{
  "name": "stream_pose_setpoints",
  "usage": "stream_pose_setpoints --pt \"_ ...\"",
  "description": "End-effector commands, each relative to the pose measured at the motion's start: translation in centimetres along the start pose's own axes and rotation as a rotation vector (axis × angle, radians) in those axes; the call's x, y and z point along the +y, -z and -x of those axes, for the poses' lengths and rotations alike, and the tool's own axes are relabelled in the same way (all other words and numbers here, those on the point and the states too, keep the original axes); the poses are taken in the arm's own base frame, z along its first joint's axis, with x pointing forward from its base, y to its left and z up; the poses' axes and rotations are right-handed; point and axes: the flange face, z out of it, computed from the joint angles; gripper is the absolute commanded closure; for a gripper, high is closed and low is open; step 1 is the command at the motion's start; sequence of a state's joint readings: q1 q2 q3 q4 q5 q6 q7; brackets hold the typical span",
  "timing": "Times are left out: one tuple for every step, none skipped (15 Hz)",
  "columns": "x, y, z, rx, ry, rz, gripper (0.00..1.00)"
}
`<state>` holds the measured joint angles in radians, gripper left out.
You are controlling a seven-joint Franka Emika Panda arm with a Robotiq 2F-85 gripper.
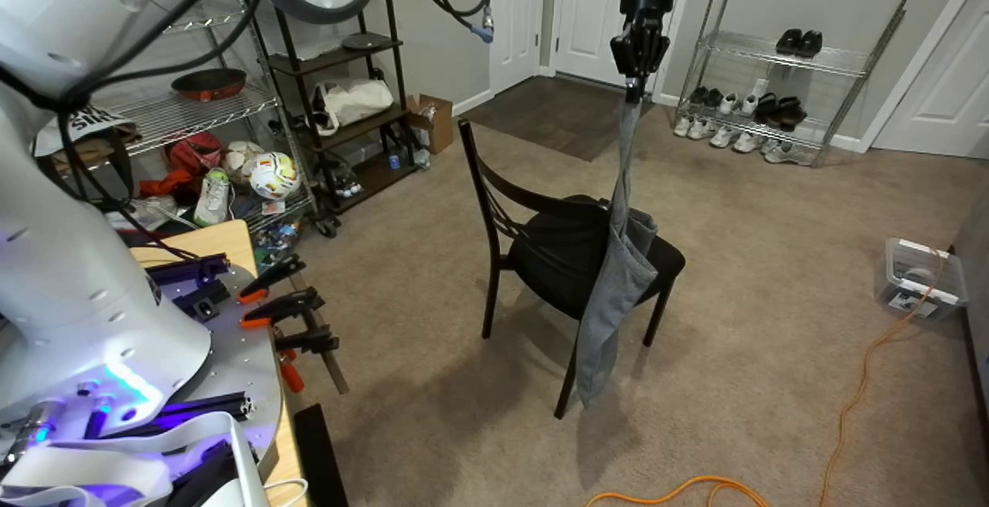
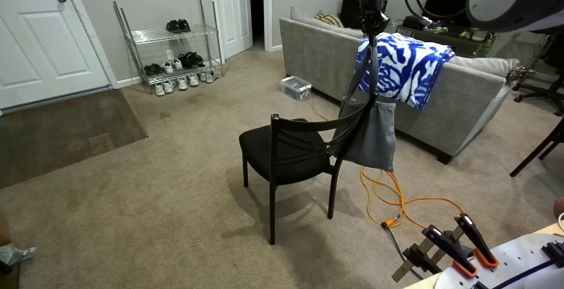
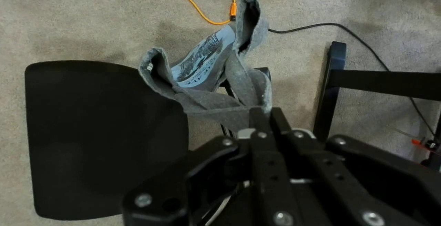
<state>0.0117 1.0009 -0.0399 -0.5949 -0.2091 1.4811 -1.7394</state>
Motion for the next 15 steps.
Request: stream_pose_setpoints --pt "-0.7 0.2 1.7 0.009 0.025 -0.007 0.98" --pt "-0.7 0.2 1.8 0.006 0.028 -0.008 0.98" --pt "-0.6 0.3 1.5 -0.004 0.037 -0.006 0.98" --pt "-0.6 0.5 1.1 -0.01 0.051 -0.004 0.98" --pt "-0.4 0.6 0.5 -0.018 0.064 -0.002 0.98" --pt "-0.3 0.8 -0.1 -0.022 0.079 -0.002 0.98" --pt "-0.2 1.1 -0.9 -0.023 0.097 -0.001 0.98" --pt "-0.2 1.3 -1.6 -0.027 0.115 -0.001 0.98" --pt "-0.2 1.5 -2.6 -0.025 0.149 -0.009 0.98" --pt "-0.3 1.6 -3.4 -0.018 0.209 -0.019 0.98" --pt "-0.4 1.8 -3.9 -0.019 0.255 -0.025 0.98" --pt "-0.7 1.9 -4.0 -0.022 0.308 -0.044 0.98" --pt "-0.8 1.8 -3.6 -0.051 0.349 -0.059 0.98" --pt "-0.8 1.6 -3.0 -0.082 0.366 -0.074 0.98" --pt "-1.0 1.3 -1.6 -0.101 0.344 -0.081 0.98"
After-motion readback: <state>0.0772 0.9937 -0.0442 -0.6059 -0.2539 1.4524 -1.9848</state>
